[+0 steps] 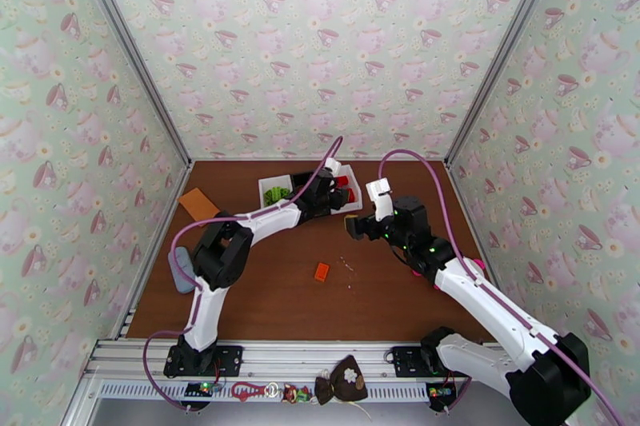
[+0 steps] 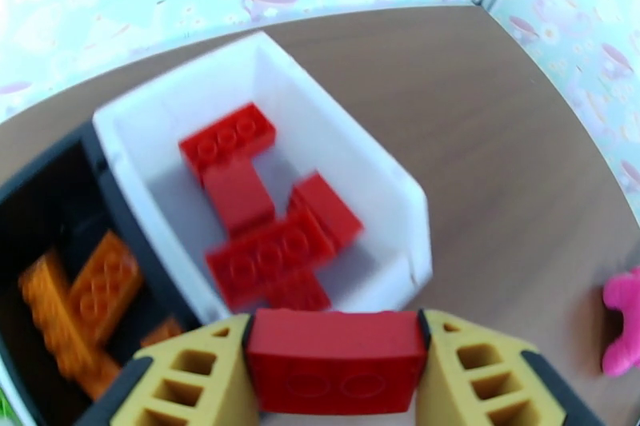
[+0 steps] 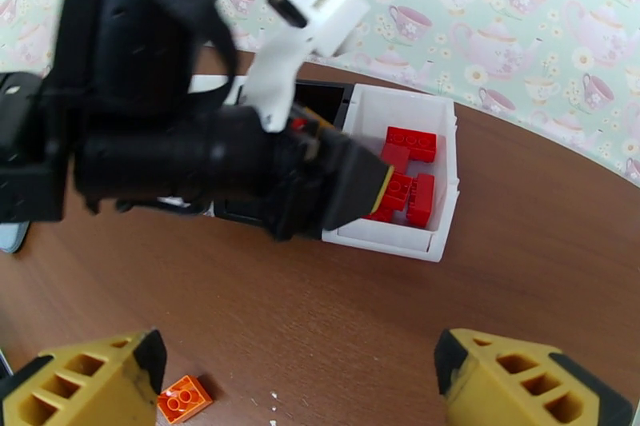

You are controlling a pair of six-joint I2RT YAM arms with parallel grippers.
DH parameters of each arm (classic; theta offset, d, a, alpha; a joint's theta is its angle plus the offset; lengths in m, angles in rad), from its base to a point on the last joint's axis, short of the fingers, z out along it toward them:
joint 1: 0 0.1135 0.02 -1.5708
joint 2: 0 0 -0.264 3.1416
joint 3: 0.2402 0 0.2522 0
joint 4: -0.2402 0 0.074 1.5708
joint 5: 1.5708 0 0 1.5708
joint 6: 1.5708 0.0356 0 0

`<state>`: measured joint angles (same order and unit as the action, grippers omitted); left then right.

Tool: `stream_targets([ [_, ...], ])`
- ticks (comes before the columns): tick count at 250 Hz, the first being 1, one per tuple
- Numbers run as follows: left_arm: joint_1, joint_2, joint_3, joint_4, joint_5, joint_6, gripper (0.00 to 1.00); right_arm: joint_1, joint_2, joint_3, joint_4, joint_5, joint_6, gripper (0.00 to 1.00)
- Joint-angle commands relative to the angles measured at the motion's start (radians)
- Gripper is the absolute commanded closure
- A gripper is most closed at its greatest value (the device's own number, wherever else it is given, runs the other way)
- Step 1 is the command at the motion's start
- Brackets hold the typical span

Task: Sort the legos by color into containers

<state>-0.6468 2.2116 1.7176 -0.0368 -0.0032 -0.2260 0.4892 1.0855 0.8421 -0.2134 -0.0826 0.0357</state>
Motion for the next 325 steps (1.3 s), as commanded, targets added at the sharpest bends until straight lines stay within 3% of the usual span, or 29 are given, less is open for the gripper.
stream_targets([
  [1, 0.024, 0.073, 0.126, -0.09, 0.036, 0.035, 0.58, 0.002, -0.032, -0.019, -0.028, 0.005, -0.037, 0.05],
  [81, 0.047, 0.219, 0.399, -0.223, 0.043, 0.09, 0.57, 0.0, -0.065, 0.017, -0.119, 0.029, -0.083, 0.05],
  [131, 0.049, 0.205, 0.437, -0.235, 0.04, 0.131, 0.27, 0.002, -0.098, 0.06, -0.285, -0.077, -0.191, 0.06],
  [189, 0.055, 0.05, 0.299, -0.206, 0.038, 0.143, 0.13, 0.027, -0.072, 0.109, -0.395, -0.166, -0.252, 0.06],
  [247, 0.064, -0.171, 0.033, -0.133, 0.036, 0.098, 0.01, 0.105, -0.029, 0.109, -0.416, -0.149, -0.266, 0.06],
  [325, 0.11, -0.401, -0.181, -0.128, 0.027, 0.031, 0.0, 0.271, 0.087, 0.149, -0.541, -0.084, -0.306, 0.06],
])
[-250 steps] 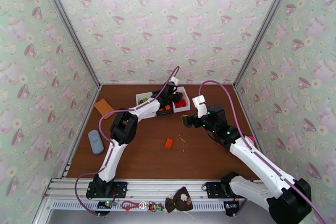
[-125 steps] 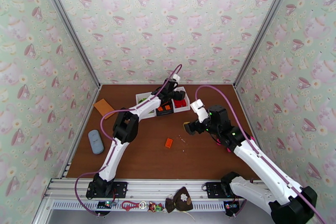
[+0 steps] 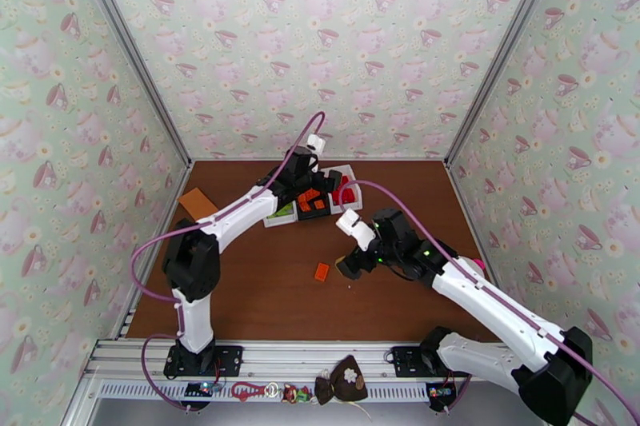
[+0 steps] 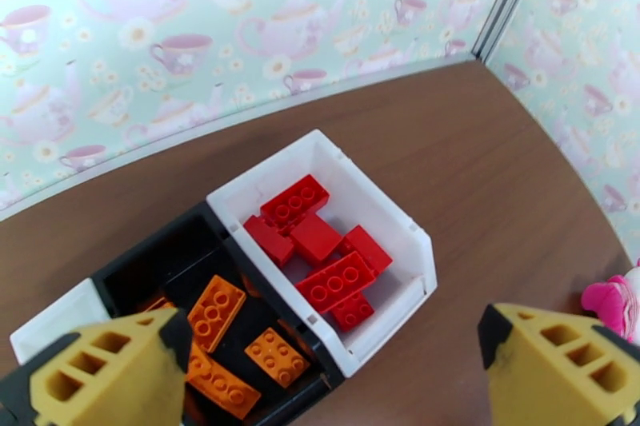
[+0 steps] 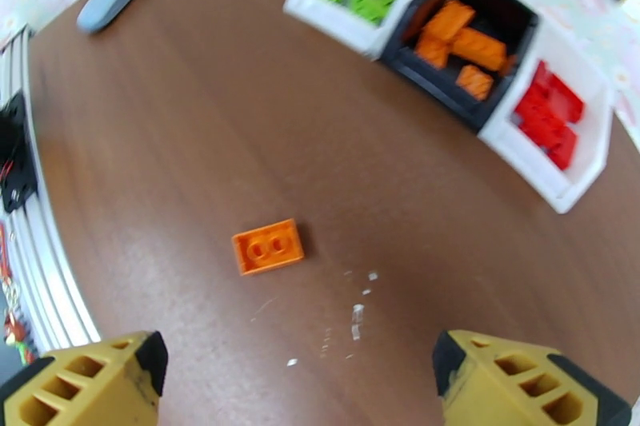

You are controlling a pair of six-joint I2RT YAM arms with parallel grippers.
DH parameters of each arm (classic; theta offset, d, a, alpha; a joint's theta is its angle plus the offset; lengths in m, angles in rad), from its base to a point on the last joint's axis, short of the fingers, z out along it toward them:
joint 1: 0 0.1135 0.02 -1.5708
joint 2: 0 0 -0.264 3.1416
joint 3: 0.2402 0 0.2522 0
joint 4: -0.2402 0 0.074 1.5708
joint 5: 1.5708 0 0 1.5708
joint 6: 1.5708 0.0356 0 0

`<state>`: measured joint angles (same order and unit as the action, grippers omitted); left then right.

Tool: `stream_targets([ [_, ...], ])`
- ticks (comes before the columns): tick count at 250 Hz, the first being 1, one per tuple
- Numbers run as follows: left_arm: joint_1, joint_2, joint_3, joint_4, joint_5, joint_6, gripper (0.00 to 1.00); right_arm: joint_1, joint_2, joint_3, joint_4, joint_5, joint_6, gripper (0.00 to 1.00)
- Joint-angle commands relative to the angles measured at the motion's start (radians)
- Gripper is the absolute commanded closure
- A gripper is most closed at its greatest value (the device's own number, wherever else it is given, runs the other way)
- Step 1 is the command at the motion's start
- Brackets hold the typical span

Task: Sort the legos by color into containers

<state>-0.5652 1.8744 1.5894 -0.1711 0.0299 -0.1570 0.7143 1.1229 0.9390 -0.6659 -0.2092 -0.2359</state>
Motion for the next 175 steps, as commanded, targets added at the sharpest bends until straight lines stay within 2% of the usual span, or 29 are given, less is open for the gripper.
stream_targets([
  [1, 0.029, -0.066, -0.055, 0.005, -0.007, -0.039, 0.0, 0.048, 0.053, 0.054, -0.09, 0.044, -0.036, 0.06],
  [53, 0.086, -0.151, -0.128, -0.015, -0.015, -0.055, 0.0, 0.111, 0.22, 0.121, -0.156, 0.108, -0.075, 0.05],
  [126, 0.15, -0.252, -0.202, -0.061, -0.009, -0.05, 0.0, 0.137, 0.464, 0.218, -0.177, 0.171, -0.175, 0.03],
  [175, 0.179, -0.288, -0.245, -0.066, -0.016, -0.066, 0.0, 0.139, 0.591, 0.272, -0.16, 0.147, -0.21, 0.02],
])
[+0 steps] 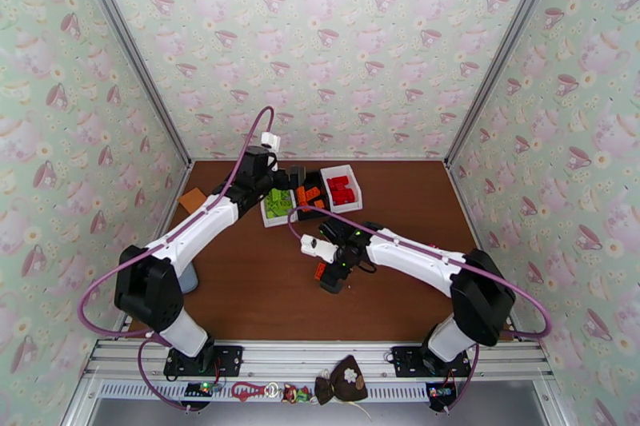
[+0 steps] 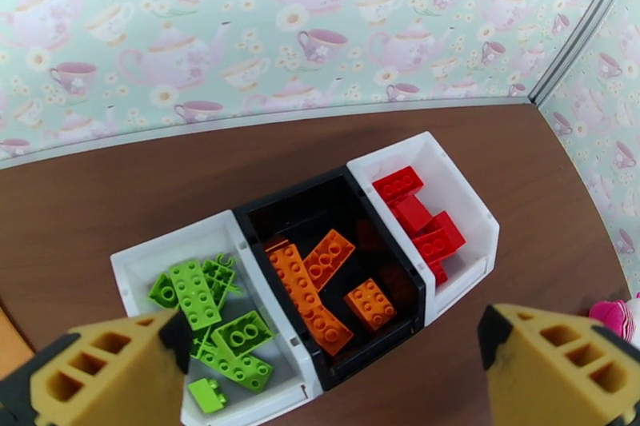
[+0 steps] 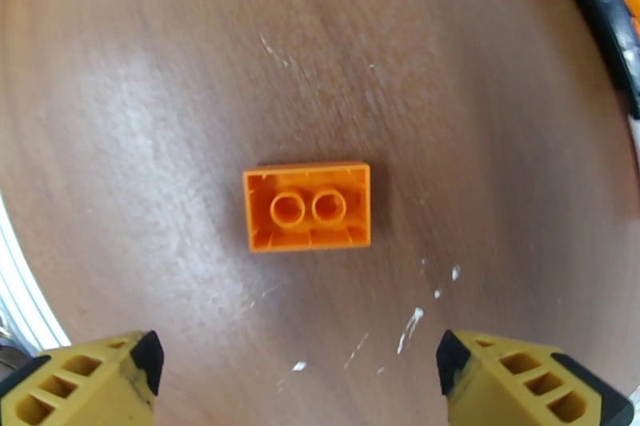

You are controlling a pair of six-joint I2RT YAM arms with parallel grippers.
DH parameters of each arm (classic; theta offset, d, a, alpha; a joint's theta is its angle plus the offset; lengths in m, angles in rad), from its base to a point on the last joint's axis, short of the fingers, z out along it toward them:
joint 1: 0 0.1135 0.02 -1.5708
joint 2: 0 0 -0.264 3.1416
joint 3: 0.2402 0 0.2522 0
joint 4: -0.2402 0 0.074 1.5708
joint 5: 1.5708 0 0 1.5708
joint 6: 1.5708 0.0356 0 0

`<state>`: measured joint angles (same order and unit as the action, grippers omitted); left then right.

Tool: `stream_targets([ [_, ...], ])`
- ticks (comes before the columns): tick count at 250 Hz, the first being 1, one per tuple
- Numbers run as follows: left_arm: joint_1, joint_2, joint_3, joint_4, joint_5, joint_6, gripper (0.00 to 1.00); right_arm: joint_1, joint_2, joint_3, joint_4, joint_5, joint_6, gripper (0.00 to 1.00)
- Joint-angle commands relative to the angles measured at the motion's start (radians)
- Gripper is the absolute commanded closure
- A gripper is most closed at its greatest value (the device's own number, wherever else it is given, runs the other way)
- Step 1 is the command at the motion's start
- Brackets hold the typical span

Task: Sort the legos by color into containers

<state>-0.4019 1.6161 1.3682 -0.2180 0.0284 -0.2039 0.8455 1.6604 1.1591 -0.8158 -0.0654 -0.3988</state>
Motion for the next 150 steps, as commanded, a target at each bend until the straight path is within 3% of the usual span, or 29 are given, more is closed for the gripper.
stream_targets([
  [1, 0.017, -0.031, -0.025, -0.019, -0.015, -0.02, 0.0, 0.008, 0.055, 0.053, -0.01, 0.003, -0.048, 0.02],
  [77, 0.029, -0.047, -0.038, -0.04, -0.01, -0.006, 0.0, 0.011, 0.183, 0.088, 0.064, -0.019, -0.055, 0.03],
  [150, 0.028, -0.039, -0.035, -0.036, 0.011, -0.005, 0.0, 0.012, 0.238, 0.093, 0.139, -0.011, -0.045, 0.18],
])
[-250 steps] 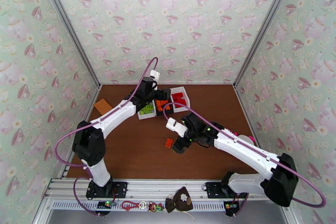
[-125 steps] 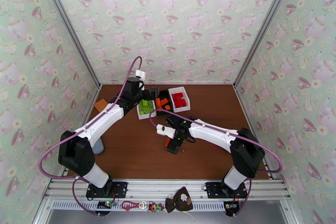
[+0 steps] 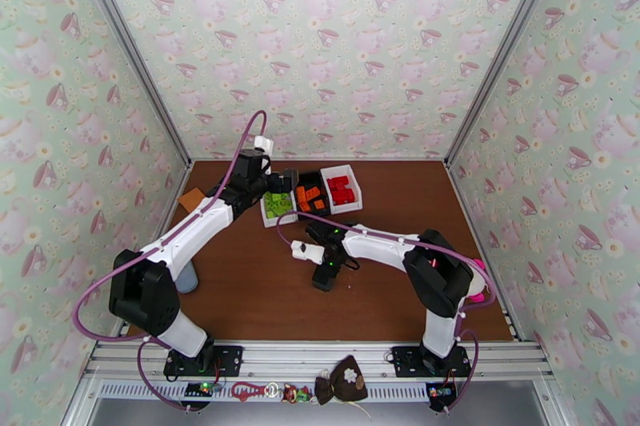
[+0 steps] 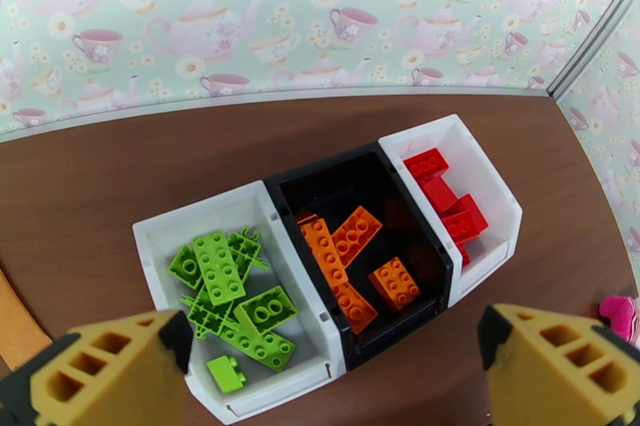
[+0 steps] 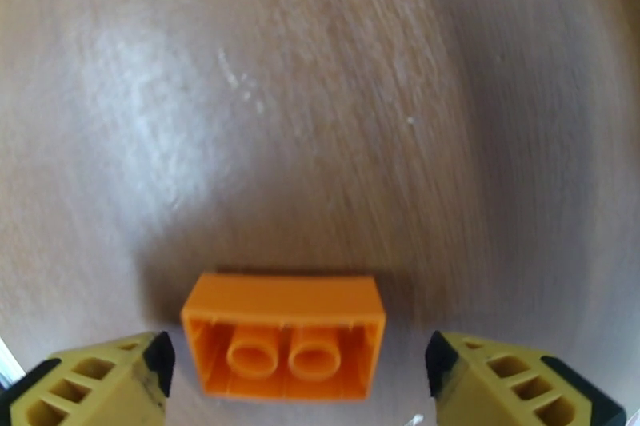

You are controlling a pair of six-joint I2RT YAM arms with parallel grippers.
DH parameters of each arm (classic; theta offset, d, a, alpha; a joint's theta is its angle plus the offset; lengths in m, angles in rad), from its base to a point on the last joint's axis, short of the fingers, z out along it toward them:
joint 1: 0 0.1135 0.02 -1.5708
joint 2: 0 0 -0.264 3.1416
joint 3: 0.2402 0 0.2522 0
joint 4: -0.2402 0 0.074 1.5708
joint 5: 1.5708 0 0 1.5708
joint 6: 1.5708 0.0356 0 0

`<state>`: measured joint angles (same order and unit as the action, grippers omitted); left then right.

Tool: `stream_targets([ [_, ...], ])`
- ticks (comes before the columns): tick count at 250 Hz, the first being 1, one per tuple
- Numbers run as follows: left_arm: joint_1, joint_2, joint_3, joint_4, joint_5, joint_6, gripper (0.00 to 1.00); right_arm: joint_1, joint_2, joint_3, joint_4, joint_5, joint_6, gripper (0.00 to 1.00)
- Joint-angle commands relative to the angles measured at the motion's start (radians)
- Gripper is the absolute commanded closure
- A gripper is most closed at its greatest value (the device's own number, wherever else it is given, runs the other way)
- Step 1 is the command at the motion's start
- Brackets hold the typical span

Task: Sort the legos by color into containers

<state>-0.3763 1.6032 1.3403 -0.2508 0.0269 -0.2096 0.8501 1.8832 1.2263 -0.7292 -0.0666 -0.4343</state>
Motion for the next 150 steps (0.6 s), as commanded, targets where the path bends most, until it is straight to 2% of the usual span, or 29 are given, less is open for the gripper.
stream_targets([
  [1, 0.002, -0.026, -0.007, -0.002, 0.013, 0.001, 0.0, 0.007, 0.015, 0.026, 0.053, -0.01, -0.009, 0.18],
  [35, 0.003, -0.03, -0.014, 0.013, 0.022, -0.004, 0.0, 0.007, 0.028, 0.024, 0.065, -0.019, -0.009, 0.24],
  [83, 0.003, -0.043, -0.019, 0.012, 0.048, 0.02, 0.0, 0.007, 0.006, -0.005, 0.097, -0.001, 0.008, 0.43],
  [106, 0.003, -0.066, -0.039, 0.013, 0.061, 0.036, 0.0, 0.008, -0.035, -0.045, 0.145, -0.006, 0.025, 0.57],
  [150, 0.003, -0.14, -0.151, 0.14, 0.062, 0.039, 0.0, 0.006, -0.133, -0.109, 0.22, 0.004, 0.102, 0.58],
])
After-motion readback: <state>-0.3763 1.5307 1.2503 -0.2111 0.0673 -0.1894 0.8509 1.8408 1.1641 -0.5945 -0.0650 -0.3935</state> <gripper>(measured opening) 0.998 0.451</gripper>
